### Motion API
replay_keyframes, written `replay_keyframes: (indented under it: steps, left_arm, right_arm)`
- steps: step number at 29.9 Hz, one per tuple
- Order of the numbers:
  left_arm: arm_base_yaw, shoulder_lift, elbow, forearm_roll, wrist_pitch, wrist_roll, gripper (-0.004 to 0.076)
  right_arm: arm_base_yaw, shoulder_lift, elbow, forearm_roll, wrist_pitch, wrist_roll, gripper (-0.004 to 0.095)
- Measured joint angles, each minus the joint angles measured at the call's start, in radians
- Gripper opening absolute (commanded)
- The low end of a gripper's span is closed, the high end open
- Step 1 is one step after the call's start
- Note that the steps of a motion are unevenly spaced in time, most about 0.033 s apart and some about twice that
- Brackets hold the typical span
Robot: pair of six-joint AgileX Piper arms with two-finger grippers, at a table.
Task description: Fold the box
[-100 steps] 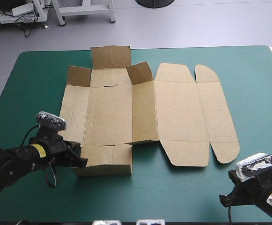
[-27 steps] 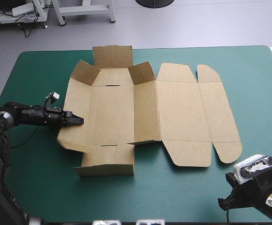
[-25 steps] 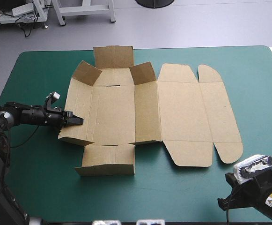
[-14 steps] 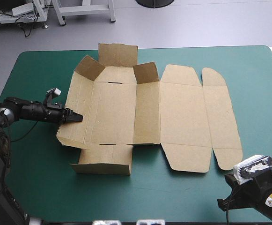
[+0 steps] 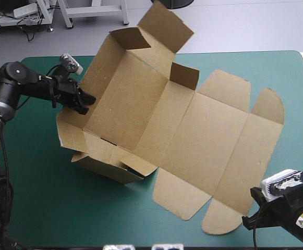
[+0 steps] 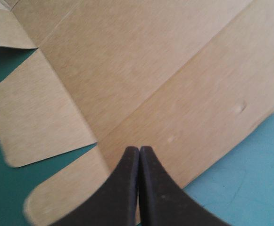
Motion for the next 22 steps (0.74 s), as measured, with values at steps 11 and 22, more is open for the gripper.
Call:
replay_keyframes:
  steps: [11, 22]
  left_arm:
    - [-0.319, -0.082, -0.077, 0.331, -0.118, 0.039, -0.0009]
    - [-0.595, -0.082, -0.077, 0.754, -0.301, -0.056, -0.0009]
  right_arm:
    - [0.0, 0.0, 0.0, 0.028, -0.12, 0.0, -0.002]
    - [0.0, 0.0, 0.0, 0.031, -0.363, 0.009, -0.002]
